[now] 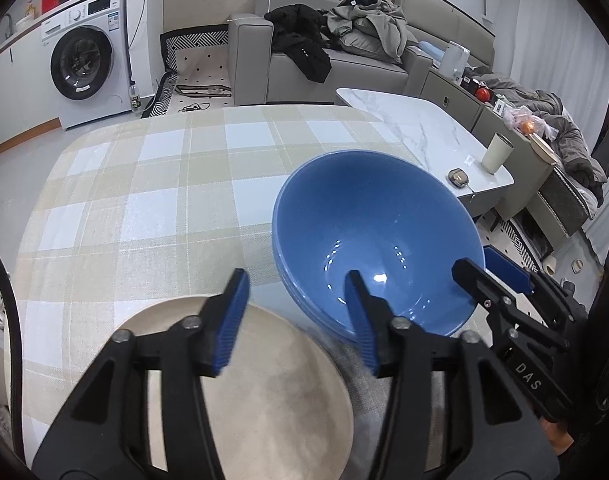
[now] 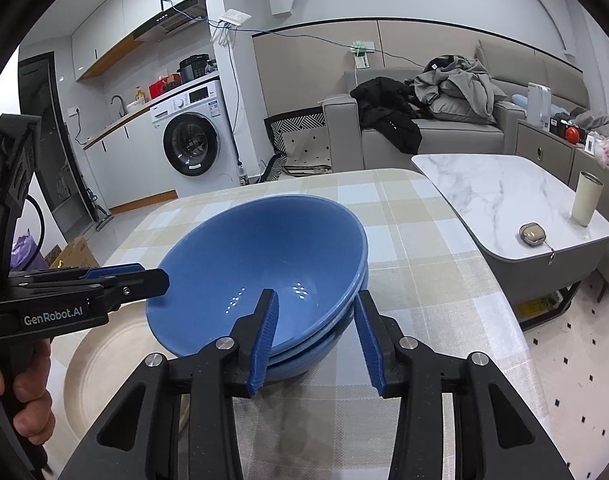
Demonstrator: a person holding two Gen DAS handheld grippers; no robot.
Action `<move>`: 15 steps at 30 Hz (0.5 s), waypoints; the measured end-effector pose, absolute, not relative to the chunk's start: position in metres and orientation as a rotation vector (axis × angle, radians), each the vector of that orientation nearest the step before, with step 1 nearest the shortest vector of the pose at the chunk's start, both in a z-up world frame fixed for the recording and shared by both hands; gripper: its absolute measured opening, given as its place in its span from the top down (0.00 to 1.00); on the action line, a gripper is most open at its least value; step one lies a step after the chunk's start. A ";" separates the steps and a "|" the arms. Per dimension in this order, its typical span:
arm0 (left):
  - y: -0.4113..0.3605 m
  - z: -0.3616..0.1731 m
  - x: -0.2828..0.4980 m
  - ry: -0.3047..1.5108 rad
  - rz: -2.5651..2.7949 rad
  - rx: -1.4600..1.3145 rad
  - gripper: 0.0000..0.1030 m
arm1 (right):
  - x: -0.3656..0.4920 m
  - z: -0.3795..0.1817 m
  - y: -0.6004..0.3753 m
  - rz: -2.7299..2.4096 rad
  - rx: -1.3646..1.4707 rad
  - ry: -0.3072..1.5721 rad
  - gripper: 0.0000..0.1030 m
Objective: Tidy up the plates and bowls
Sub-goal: 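Nest the left tool's bowl into the right tool's bowl, open left tool, then grasp the stacked bowls' rim with the left tool while the right tool holds them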
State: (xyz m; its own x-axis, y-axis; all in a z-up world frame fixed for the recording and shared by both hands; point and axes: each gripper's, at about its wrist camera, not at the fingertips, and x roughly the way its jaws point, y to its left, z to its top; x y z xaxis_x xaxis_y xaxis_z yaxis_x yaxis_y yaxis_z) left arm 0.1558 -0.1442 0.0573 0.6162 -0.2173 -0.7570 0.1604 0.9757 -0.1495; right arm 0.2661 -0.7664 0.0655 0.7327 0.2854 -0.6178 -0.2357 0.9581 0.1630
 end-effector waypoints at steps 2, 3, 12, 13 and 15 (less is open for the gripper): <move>-0.140 0.057 0.157 0.878 -0.221 -0.084 0.43 | 0.267 0.065 -0.770 0.289 0.085 0.694 0.52; -0.138 0.056 0.159 0.880 -0.224 -0.093 0.35 | 0.268 0.065 -0.772 0.289 0.092 0.698 0.49; -0.113 0.049 0.173 0.887 -0.252 -0.215 0.01 | 0.284 0.060 -0.791 0.293 0.220 0.750 0.12; -0.111 0.047 0.176 0.892 -0.261 -0.232 0.01 | 0.286 0.059 -0.792 0.295 0.232 0.753 0.12; -0.108 0.040 0.182 0.912 -0.269 -0.257 0.01 | 0.290 0.057 -0.793 0.297 0.254 0.761 0.12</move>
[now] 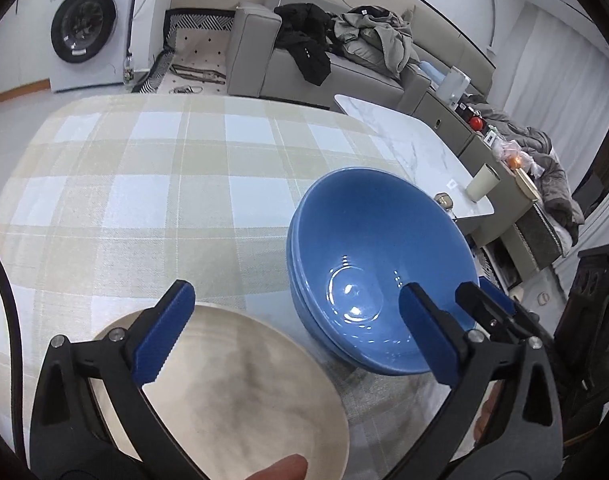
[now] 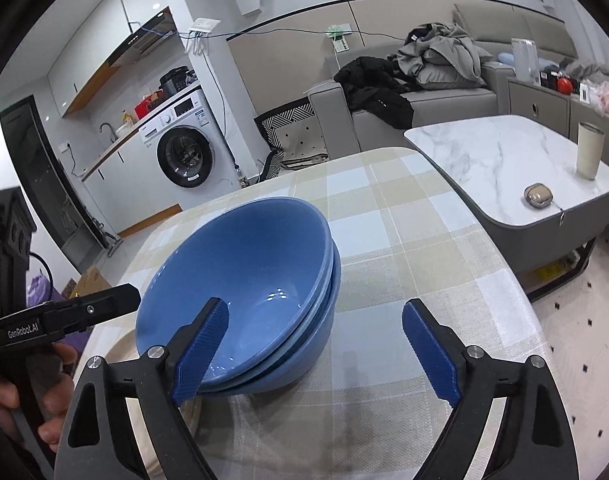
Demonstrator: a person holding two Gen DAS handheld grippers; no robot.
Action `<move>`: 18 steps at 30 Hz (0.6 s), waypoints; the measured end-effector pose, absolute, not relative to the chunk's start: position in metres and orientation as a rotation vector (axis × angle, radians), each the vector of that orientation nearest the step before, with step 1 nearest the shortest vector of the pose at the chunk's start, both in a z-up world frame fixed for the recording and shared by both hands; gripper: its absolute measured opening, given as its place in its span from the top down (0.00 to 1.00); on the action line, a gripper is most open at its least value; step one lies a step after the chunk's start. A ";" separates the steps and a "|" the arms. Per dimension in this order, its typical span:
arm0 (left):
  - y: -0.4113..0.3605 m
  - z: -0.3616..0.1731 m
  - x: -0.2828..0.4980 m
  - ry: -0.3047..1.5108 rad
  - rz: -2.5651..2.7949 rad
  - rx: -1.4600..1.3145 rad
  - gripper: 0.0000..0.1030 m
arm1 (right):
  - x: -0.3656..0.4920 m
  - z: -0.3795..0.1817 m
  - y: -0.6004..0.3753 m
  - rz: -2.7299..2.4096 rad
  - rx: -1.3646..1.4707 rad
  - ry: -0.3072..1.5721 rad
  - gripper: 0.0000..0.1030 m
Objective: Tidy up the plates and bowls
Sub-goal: 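Grasp the stacked bowls' rim with the left tool while the right tool holds them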
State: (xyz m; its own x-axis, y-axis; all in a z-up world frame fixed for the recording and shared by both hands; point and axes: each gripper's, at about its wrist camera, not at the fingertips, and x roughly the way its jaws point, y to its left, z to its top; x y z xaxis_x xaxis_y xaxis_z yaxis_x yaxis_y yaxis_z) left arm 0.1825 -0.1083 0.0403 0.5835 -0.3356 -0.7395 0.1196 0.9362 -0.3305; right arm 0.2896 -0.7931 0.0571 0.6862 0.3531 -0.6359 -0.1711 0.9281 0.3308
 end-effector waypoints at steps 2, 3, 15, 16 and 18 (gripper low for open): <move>-0.108 0.033 0.189 0.930 -0.255 -0.264 0.01 | 0.292 0.054 -0.792 0.298 0.267 0.771 0.12; -0.108 0.030 0.191 0.939 -0.253 -0.268 0.01 | 0.292 0.053 -0.791 0.299 0.270 0.773 0.12; -0.114 0.002 0.217 0.993 -0.261 -0.329 0.23 | 0.297 0.036 -0.789 0.324 0.324 0.799 0.19; -0.115 0.000 0.218 1.000 -0.266 -0.327 0.27 | 0.297 0.036 -0.790 0.329 0.331 0.798 0.22; -0.118 -0.001 0.218 0.999 -0.289 -0.328 0.40 | 0.299 0.036 -0.789 0.350 0.347 0.802 0.30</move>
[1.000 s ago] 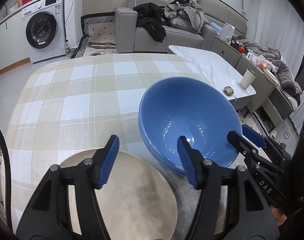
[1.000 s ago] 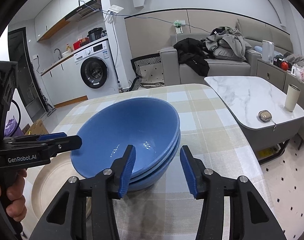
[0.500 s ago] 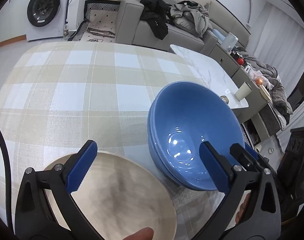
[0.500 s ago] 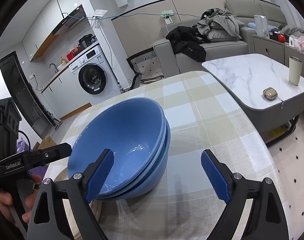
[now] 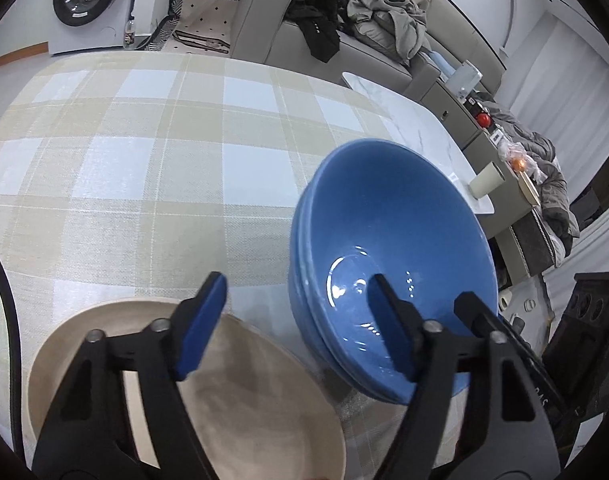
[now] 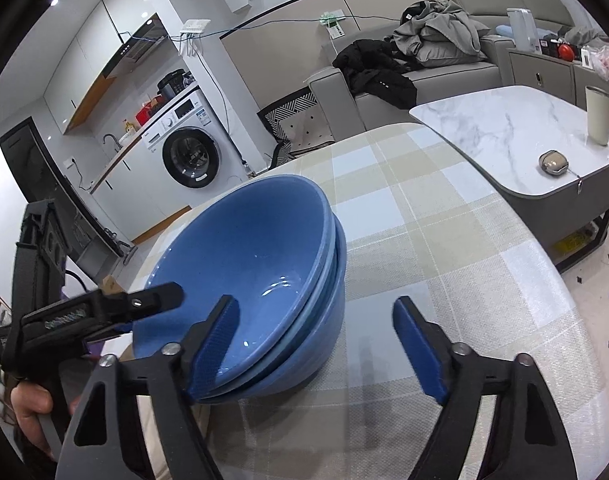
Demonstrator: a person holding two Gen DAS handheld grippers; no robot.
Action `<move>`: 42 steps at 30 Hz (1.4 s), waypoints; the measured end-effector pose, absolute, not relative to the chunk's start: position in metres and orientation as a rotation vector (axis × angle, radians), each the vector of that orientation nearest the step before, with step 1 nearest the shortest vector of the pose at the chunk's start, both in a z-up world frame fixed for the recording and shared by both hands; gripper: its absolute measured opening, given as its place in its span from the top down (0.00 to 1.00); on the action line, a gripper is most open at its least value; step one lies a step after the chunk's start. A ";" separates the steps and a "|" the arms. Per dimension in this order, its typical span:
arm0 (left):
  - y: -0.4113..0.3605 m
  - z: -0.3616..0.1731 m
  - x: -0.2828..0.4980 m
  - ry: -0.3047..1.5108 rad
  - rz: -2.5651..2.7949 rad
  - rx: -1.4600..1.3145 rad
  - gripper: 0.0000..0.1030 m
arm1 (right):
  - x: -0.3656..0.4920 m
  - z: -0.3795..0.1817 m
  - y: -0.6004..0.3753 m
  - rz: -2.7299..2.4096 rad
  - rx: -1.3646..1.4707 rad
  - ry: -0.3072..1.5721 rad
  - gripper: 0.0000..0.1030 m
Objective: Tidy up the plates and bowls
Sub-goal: 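Grasp the stacked bowls' rim with the left tool while the right tool holds them, then carry the stacked blue bowls with both tools over the cream plates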
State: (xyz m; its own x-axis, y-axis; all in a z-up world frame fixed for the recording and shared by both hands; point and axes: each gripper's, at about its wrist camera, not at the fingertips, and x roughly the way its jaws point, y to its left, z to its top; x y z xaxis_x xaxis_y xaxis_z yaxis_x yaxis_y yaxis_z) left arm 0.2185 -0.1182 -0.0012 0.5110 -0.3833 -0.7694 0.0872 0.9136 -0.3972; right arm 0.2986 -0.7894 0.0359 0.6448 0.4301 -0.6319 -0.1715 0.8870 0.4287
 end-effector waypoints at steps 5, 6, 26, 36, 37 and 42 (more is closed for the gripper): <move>-0.130 0.002 0.217 0.975 -0.329 -0.281 0.59 | 0.295 0.039 -0.785 0.385 0.342 0.782 0.43; -0.132 0.002 0.218 0.978 -0.337 -0.281 0.65 | 0.295 0.040 -0.783 0.389 0.338 0.779 0.46; -0.147 0.021 0.197 0.934 -0.316 -0.176 0.70 | 0.281 0.053 -0.786 0.367 0.324 0.750 0.56; -0.153 0.049 0.172 0.888 -0.334 -0.159 0.70 | 0.262 0.076 -0.793 0.366 0.319 0.697 0.56; -0.153 0.052 0.169 0.884 -0.335 -0.158 0.70 | 0.261 0.078 -0.793 0.366 0.317 0.692 0.56; -0.154 0.066 0.153 0.865 -0.329 -0.150 0.70 | 0.253 0.092 -0.793 0.371 0.310 0.662 0.56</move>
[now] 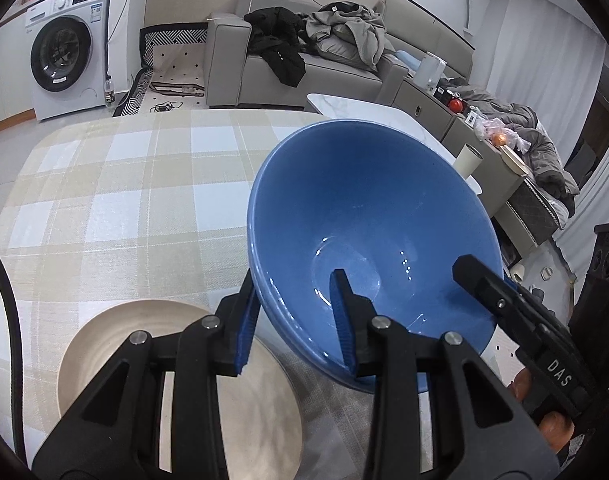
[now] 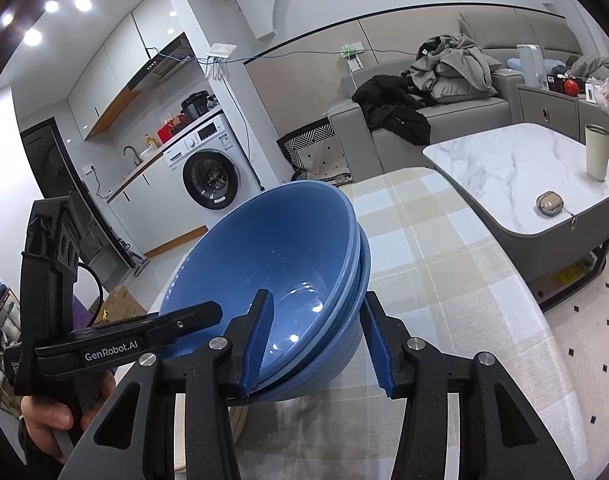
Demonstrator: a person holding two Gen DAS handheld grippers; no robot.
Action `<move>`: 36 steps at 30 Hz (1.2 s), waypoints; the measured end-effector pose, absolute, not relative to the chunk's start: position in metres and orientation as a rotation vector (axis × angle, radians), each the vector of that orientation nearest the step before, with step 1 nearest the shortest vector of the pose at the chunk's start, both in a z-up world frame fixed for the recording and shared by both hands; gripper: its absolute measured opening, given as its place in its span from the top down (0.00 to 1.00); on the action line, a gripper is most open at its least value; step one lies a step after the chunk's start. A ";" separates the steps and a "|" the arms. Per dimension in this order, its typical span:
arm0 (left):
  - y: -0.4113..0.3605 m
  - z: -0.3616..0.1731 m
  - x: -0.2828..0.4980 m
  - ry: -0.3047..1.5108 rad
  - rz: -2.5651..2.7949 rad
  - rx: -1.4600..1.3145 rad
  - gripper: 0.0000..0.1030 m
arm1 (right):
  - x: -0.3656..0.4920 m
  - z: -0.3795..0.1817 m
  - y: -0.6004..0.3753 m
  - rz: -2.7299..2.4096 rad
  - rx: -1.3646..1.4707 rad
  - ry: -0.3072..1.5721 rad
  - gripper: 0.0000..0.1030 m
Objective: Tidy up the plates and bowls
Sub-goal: 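Carry the stacked blue bowls with both tools over the cream plates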
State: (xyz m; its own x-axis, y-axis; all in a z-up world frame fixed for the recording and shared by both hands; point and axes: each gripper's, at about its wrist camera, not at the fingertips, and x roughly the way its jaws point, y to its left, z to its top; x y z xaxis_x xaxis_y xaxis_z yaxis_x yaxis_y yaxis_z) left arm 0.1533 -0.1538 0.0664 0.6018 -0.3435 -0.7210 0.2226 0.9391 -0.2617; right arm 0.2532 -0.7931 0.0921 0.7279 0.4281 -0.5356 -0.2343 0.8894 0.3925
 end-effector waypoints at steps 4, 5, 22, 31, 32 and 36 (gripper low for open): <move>-0.149 0.077 0.140 0.846 -0.316 -0.148 0.70 | 0.247 0.101 -0.791 0.388 0.302 0.646 0.56; -0.147 0.080 0.136 0.840 -0.312 -0.149 0.70 | 0.245 0.103 -0.789 0.392 0.299 0.641 0.56; -0.111 0.116 0.071 0.776 -0.239 -0.160 0.70 | 0.218 0.129 -0.755 0.482 0.249 0.594 0.56; -0.095 0.126 0.048 0.761 -0.202 -0.162 0.70 | 0.209 0.134 -0.738 0.523 0.228 0.590 0.56; -0.092 0.127 0.045 0.762 -0.198 -0.163 0.70 | 0.210 0.134 -0.737 0.527 0.229 0.591 0.56; -0.085 0.128 0.037 0.760 -0.183 -0.161 0.70 | 0.205 0.134 -0.731 0.543 0.232 0.590 0.56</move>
